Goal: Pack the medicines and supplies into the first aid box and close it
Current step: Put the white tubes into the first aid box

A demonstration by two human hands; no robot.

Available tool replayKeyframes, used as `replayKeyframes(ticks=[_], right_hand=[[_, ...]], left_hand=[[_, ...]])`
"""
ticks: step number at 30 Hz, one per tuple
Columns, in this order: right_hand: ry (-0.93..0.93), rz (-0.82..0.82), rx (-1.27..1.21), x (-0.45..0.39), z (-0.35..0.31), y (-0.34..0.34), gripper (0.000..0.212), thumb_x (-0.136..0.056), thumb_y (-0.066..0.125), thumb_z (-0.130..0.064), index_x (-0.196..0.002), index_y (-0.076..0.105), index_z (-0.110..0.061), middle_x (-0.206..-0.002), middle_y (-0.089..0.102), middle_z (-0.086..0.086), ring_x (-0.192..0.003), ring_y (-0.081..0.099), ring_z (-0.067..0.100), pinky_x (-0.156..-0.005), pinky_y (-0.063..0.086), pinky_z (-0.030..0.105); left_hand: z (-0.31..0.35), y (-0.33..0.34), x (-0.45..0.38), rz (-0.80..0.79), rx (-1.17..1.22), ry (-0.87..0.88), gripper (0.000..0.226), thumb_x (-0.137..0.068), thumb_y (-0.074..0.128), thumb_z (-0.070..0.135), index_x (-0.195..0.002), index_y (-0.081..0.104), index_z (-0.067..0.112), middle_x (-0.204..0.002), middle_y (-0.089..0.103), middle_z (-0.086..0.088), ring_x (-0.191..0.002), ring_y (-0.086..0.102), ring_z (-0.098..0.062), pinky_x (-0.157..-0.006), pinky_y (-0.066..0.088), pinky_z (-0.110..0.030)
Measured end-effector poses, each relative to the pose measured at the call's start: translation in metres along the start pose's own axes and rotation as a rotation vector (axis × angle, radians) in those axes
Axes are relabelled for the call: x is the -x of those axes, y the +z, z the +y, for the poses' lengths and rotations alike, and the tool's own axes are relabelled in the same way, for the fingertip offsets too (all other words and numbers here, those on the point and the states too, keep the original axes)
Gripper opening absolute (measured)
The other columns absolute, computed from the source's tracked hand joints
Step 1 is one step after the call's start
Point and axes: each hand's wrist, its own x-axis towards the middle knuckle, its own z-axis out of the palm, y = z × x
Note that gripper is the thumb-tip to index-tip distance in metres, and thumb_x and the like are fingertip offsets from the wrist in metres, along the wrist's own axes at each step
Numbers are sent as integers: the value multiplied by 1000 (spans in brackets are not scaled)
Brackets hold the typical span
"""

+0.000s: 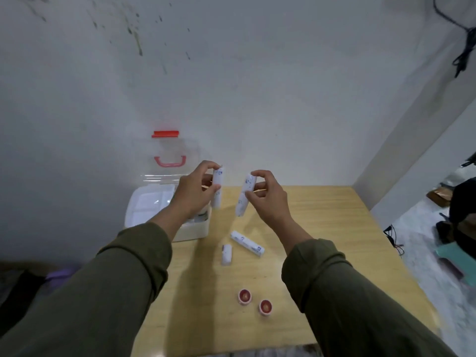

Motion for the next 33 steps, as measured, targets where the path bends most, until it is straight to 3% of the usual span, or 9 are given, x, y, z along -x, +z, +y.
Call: replayKeyframes(ticks=[5, 10, 15, 21, 27, 33], right_hand=[[-39, 31, 40, 6, -11, 43, 34, -85, 65, -18, -112, 51, -31, -89, 62, -6, -80, 60, 6, -62, 44, 12], [-63, 63, 75, 8, -13, 73, 33, -83, 67, -20, -110, 51, -32, -88, 64, -6, -85, 63, 11, -72, 49, 23], [-81, 68, 82, 6, -18, 92, 33, -83, 66, -19, -110, 52, -30, -90, 65, -4, -88, 61, 13, -67, 44, 17], [-112, 36, 170, 6, -9, 107, 33, -84, 66, -19, -111, 51, -29, -93, 65, -2, -90, 60, 14, -73, 43, 25], [-139, 8, 249, 7, 10, 112, 33, -82, 66, -16, -110, 53, -27, -91, 65, -2, -89, 60, 17, -72, 43, 27], [-140, 1, 284, 3, 22, 113, 32, -82, 66, -16, -110, 53, -25, -92, 66, -2, -88, 61, 16, -73, 44, 27]], left_hand=[[-30, -33, 5, -3, -7, -4, 34, -86, 66, 17, -114, 51, 31, -109, 69, -4, -92, 65, -16, -78, 50, -26], [-52, -46, 7, -27, -9, -8, 34, -86, 65, 18, -113, 51, 31, -114, 67, -5, -97, 65, -21, -82, 54, -30], [-75, -52, 7, -67, -22, -18, 32, -86, 66, 19, -107, 49, 34, -106, 69, -4, -94, 65, -20, -79, 53, -30], [-88, -47, 3, -109, -23, -36, 33, -85, 67, 17, -108, 48, 30, -118, 66, -7, -105, 64, -21, -83, 51, -25], [-95, -30, -1, -195, -57, -18, 31, -83, 68, 12, -103, 51, 26, -113, 64, -3, -95, 62, -17, -67, 45, -12], [-108, -21, -5, -241, -49, -45, 26, -83, 68, 8, -100, 59, 26, -112, 65, -5, -91, 60, -13, -68, 45, -12]])
